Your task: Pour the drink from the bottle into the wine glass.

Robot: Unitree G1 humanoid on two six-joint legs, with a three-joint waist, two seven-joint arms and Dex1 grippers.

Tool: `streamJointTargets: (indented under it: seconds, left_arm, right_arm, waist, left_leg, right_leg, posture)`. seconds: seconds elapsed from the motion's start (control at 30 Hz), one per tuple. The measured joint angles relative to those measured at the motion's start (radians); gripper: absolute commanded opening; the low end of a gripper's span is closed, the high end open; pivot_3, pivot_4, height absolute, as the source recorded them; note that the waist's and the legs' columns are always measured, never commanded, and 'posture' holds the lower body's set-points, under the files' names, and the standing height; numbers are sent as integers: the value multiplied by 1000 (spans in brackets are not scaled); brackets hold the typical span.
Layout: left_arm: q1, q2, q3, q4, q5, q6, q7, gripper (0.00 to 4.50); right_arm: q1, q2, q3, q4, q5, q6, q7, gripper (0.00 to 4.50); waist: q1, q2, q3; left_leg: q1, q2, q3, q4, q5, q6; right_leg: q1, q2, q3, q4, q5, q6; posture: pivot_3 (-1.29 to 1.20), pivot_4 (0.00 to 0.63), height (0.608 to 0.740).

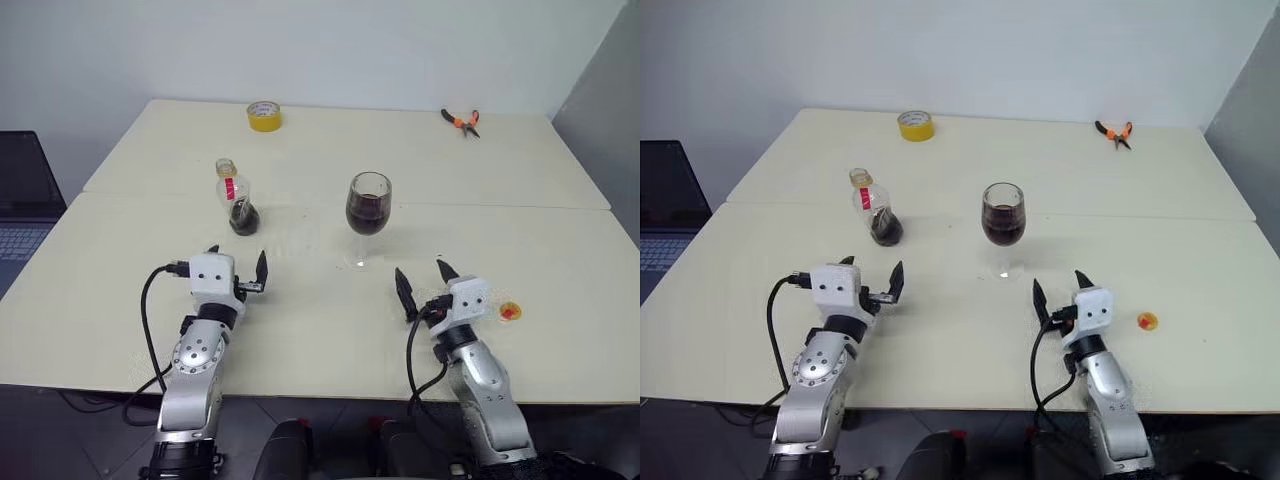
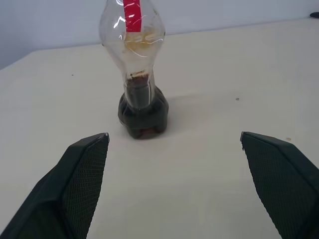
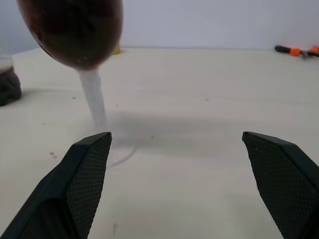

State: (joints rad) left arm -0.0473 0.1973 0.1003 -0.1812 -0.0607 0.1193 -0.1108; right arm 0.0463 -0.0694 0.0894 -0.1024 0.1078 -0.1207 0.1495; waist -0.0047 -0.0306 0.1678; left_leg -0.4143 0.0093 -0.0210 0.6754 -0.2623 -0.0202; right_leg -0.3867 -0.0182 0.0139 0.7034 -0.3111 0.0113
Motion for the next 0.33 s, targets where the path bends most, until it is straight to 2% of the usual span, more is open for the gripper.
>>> streamJointTargets:
  seconds: [0.33]
  left_arm:
    - [15, -6, -17, 2, 0, -57, -14, 4478]
  right_arm:
    - [-62, 7, -48, 95, -8, -68, 1, 4500]
  waist:
    - [0, 0, 0]
  left_leg:
    - [0, 0, 0, 0, 0, 0]
  right_leg:
    - [0, 0, 0, 0, 0, 0]
  posture:
    - [0, 150, 740]
